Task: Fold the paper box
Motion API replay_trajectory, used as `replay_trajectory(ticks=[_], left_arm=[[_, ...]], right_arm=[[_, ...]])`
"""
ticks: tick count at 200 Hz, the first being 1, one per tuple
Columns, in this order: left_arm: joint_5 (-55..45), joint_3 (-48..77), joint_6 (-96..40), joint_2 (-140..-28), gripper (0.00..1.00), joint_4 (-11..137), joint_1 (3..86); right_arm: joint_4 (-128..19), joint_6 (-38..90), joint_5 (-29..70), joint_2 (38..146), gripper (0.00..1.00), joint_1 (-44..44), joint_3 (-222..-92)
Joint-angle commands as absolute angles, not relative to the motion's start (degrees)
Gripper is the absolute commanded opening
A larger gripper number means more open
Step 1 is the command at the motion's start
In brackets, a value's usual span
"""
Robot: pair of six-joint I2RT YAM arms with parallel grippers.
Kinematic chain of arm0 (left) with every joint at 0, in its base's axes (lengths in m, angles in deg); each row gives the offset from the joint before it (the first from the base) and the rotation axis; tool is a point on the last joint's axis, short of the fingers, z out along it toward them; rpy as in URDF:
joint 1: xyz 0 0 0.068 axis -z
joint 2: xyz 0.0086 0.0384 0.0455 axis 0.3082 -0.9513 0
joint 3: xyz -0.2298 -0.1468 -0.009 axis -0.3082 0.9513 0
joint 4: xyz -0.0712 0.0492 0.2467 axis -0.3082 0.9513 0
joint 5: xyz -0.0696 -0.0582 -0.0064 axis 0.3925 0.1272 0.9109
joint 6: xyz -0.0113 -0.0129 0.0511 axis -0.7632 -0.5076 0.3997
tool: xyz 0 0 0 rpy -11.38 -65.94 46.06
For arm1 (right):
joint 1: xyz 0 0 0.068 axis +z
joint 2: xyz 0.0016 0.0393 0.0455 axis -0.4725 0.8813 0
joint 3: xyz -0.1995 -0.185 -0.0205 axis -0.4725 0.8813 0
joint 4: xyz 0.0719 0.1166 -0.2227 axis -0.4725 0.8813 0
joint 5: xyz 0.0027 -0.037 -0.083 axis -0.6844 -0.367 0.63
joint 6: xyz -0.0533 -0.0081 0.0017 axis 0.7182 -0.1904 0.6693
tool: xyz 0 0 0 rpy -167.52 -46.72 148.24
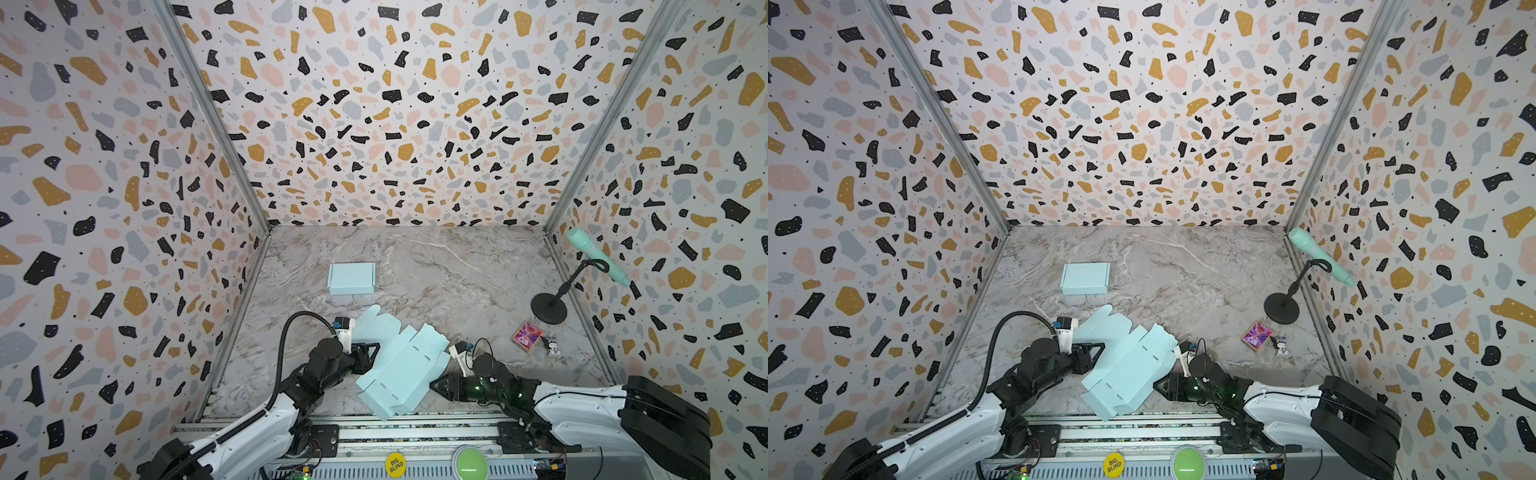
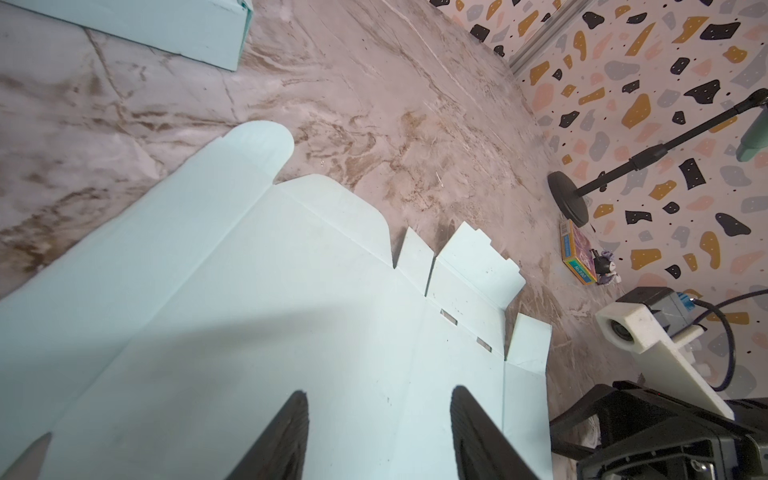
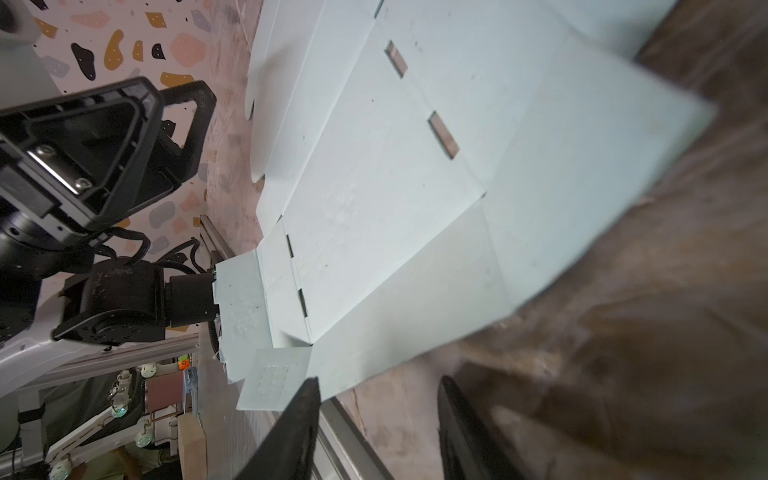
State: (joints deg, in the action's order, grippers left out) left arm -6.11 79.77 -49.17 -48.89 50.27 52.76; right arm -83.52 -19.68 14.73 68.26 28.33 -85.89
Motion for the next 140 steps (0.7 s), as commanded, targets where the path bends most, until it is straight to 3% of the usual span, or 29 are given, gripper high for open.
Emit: replay_trajectory(ticks=[1,77,140], left_arm=[[-4.82,80.90,-49.27,-50.89,0.56,46.16,53.11],[-6.46,80.43,-48.06,-53.84,0.56,46.00,53.28],[-7.26,81.18,-48.96,-54.31,0.55,43.71,53.28]], right_arm=[[-88.18,-18.72,14.30,69.51,0.45,27.29,-85.71],[-86.09,-12.81,12.02,70.95,0.25,19.22,-86.86],[-87.79,-10.10,8.68,74.78,0.22,15.41,-88.26]])
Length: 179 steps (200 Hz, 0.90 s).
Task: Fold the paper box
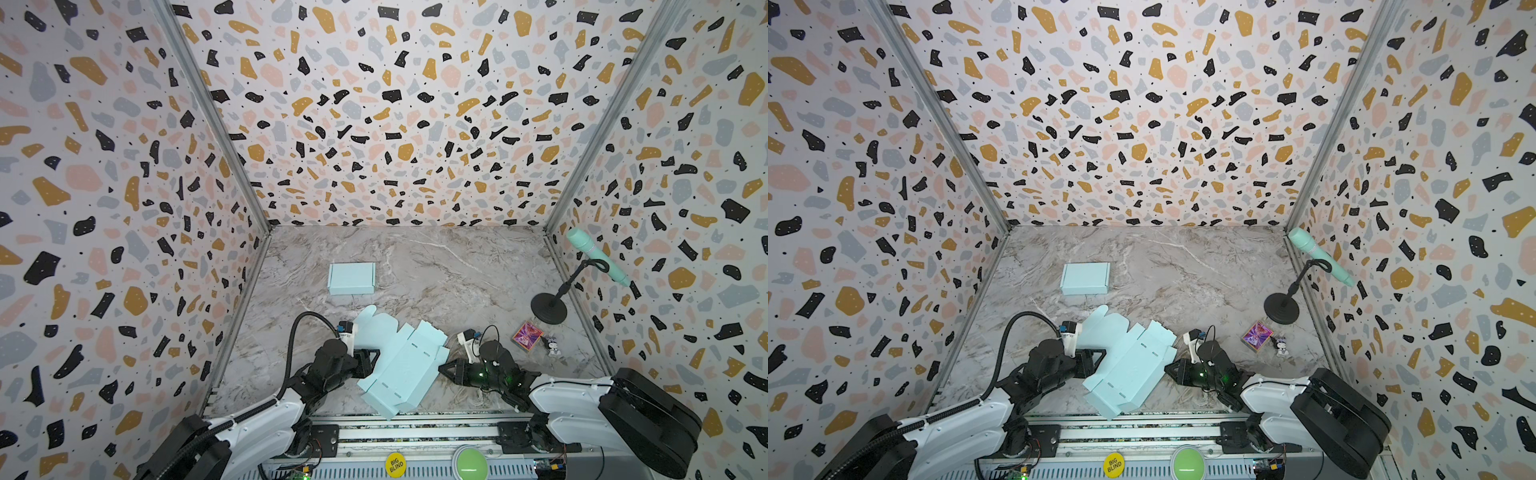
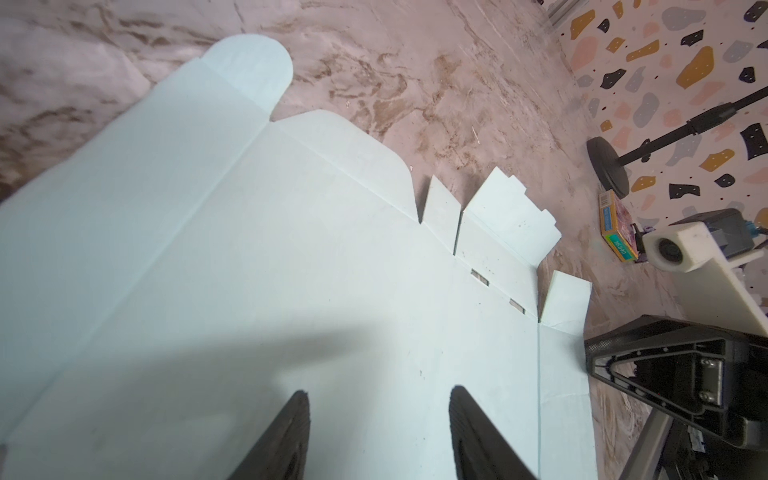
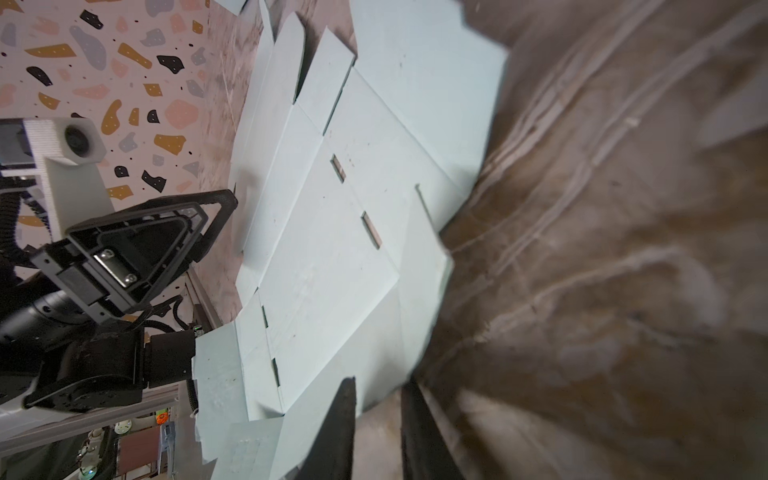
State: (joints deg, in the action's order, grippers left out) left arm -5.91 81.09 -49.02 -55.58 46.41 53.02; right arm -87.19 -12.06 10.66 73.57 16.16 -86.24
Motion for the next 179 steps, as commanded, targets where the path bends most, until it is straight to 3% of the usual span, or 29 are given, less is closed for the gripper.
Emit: replay_trajectory(ticks=[1,179], left_arm=[[-7.37,81.20,-48.92,-54.28,0.55,43.75,53.28],[-9.57,84.36,-48.92,-49.50,0.55,46.20,53.28]], right_arm=[[-87.86,-10.10,8.68,74.95,0.22,15.40,-88.32],[-88.90,-5.54,7.45,81.62,0.16,8.36,-92.80]])
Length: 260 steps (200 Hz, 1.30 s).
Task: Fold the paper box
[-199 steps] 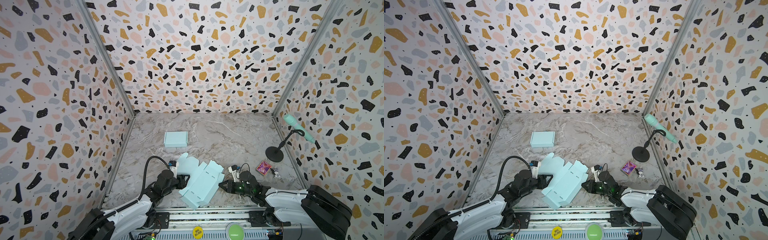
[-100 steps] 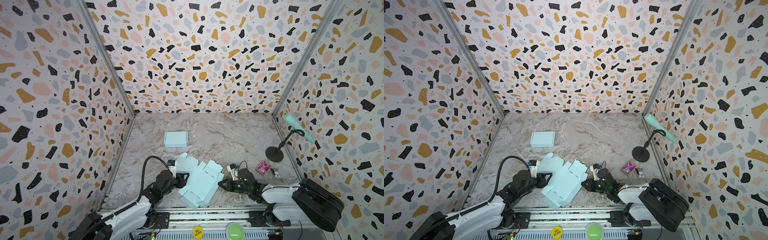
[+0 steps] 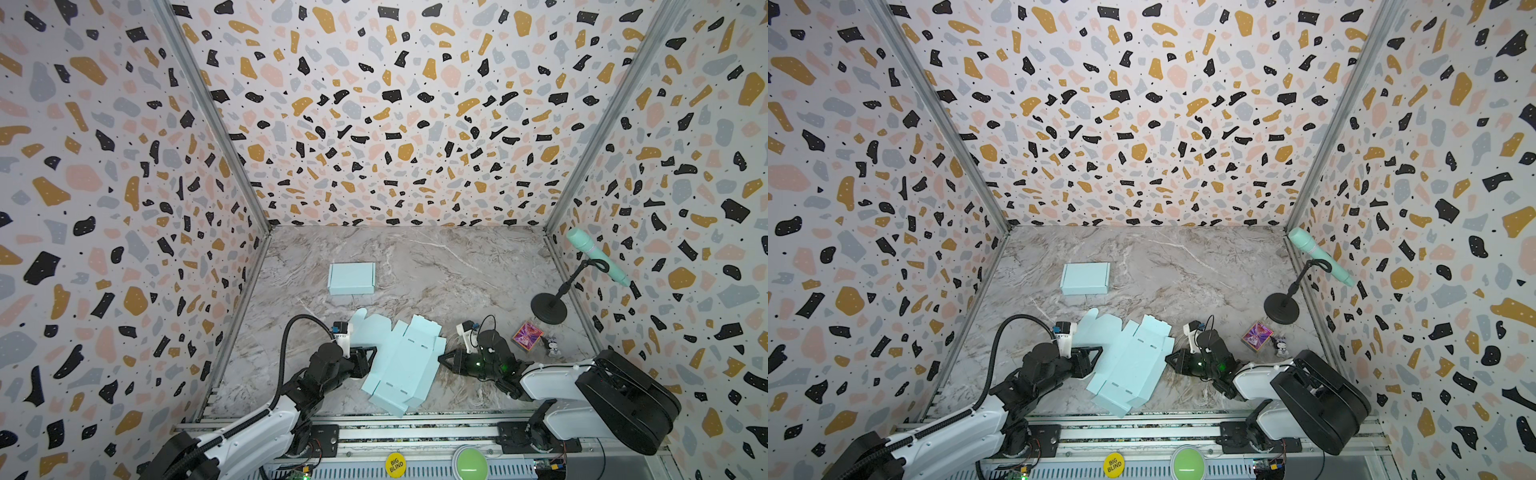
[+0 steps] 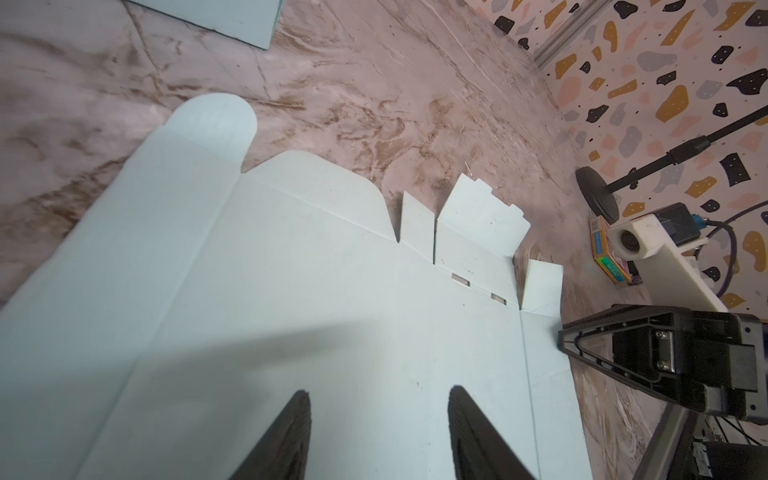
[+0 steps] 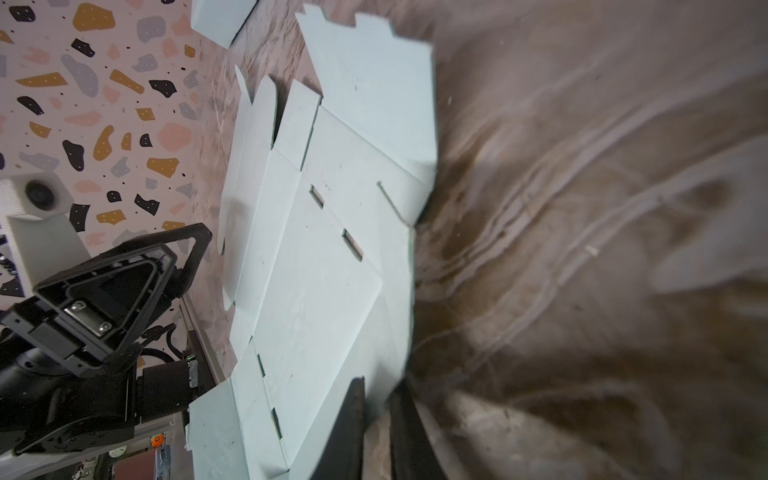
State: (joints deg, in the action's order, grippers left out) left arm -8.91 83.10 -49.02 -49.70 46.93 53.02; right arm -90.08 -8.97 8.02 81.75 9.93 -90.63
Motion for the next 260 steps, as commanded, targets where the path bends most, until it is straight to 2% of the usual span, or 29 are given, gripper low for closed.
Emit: replay_trajectory(ticks=[1,37,94,105,122,165,191,217,260], left_arm=[[-9.58,84.38,-48.98,-49.55,0.55,46.19,53.28],[-9.06,84.74,-48.63,-51.47,0.55,45.32,53.41],[-10.30,84.47,-48.78,-53.17,0.55,45.17,56.72],[-10.30,84.86,-49.19,-53.33,0.55,44.95,57.49],[-10.71,85.22,-49.71,-53.15,0.55,45.16,58.65],[-13.10,86.21,-51.43,-54.31,0.55,43.65,61.53],[-14.21,86.32,-52.52,-54.69,0.55,42.70,63.25],[-15.64,86.40,-53.58,-55.12,0.55,41.72,65.37],[-16.62,86.32,-54.32,-57.91,0.55,39.44,67.32]], right_arm=[[-88.81,-5.36,7.45,81.53,0.16,8.23,-92.87],[-86.86,-3.69,4.74,79.23,0.23,6.87,-94.26],[-82.83,-10.00,5.81,67.50,0.67,8.81,-88.53],[-83.02,-12.24,6.95,65.15,0.73,10.01,-86.76],[-82.85,-14.68,9.35,63.05,0.76,12.65,-85.35],[-87.89,-16.62,9.29,67.10,0.72,15.04,-85.71],[-91.55,-16.85,8.58,71.94,0.66,16.37,-87.07],[-95.81,-17.50,8.18,76.62,0.57,18.47,-88.42],[-100.64,-19.27,9.00,81.42,0.35,20.33,-88.28]])
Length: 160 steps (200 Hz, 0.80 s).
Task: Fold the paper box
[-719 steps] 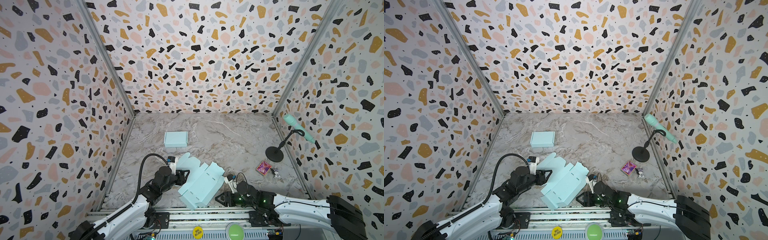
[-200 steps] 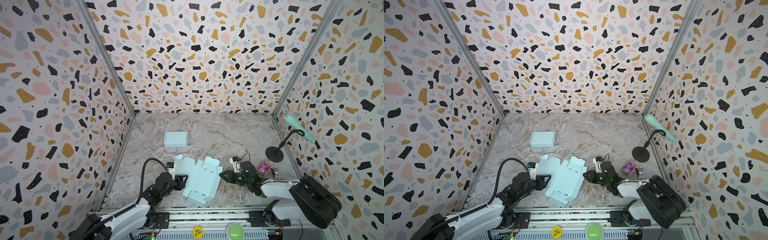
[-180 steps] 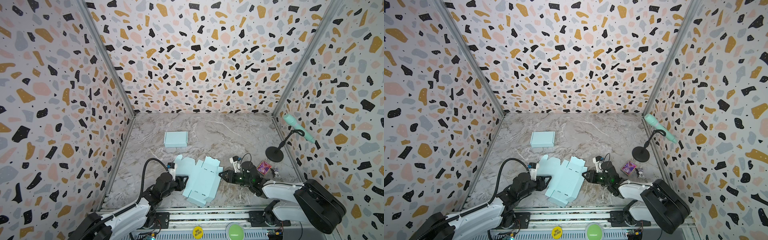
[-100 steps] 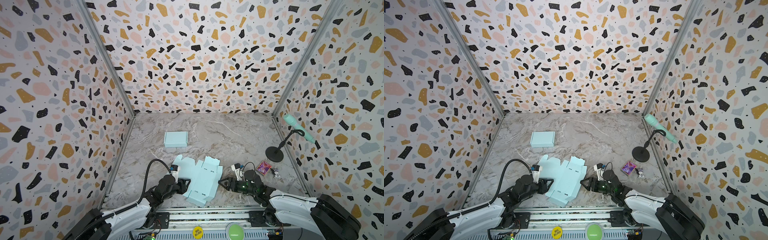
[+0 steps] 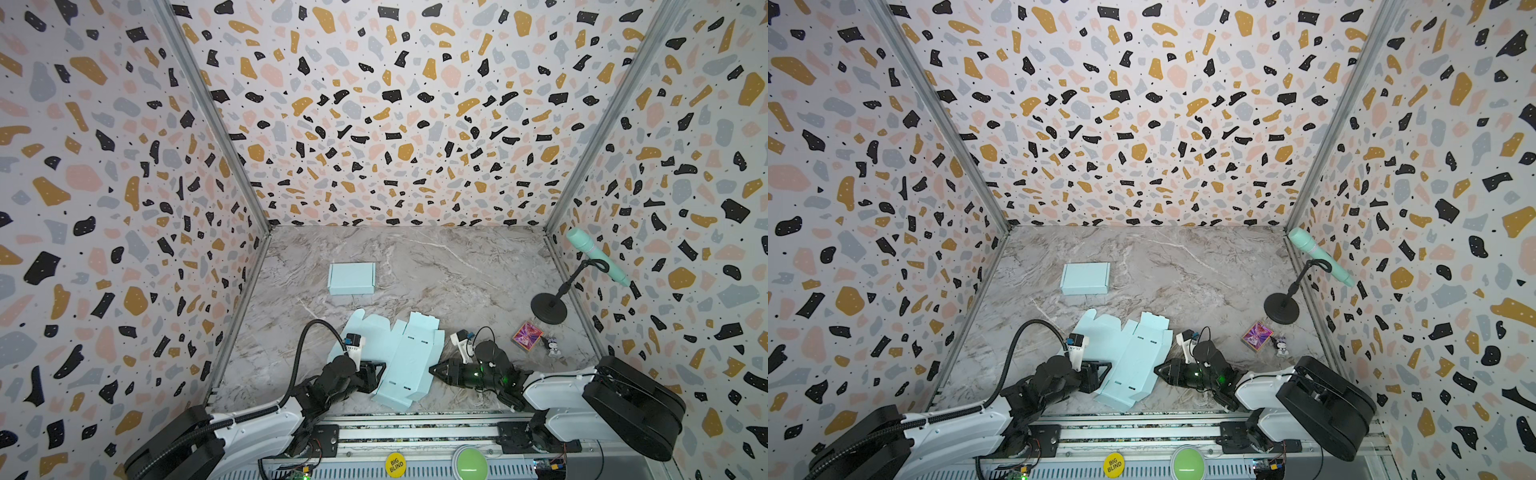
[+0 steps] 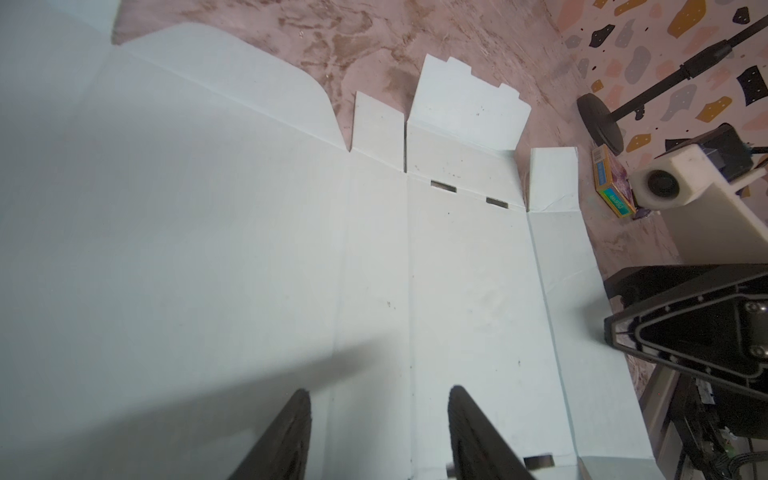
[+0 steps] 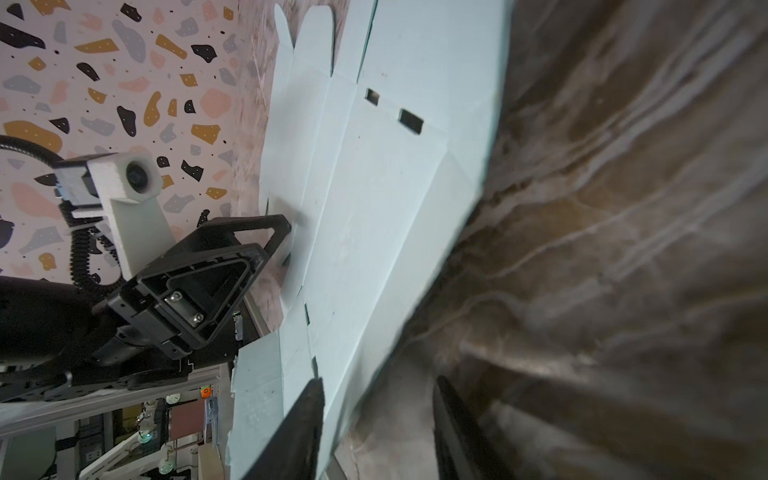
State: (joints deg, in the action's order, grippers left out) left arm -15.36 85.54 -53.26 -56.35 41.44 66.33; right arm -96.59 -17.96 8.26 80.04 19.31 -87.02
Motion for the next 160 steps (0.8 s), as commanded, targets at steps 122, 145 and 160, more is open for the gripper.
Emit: replay_trajectory(ticks=[122,145,160], left_arm=[[-19.35,83.11,-53.73,-53.63,0.57,40.96,69.60],[-19.53,82.05,-53.19,-54.82,0.57,40.82,69.61],[-19.79,81.24,-52.69,-56.33,0.57,40.19,69.61]], right_arm=[[-77.38,-3.50,5.90,69.15,0.13,6.44,-90.52],[-65.72,5.77,4.64,69.78,0.13,2.55,-96.71],[-64.00,8.52,4.00,70.81,0.13,0.03,-97.85]])
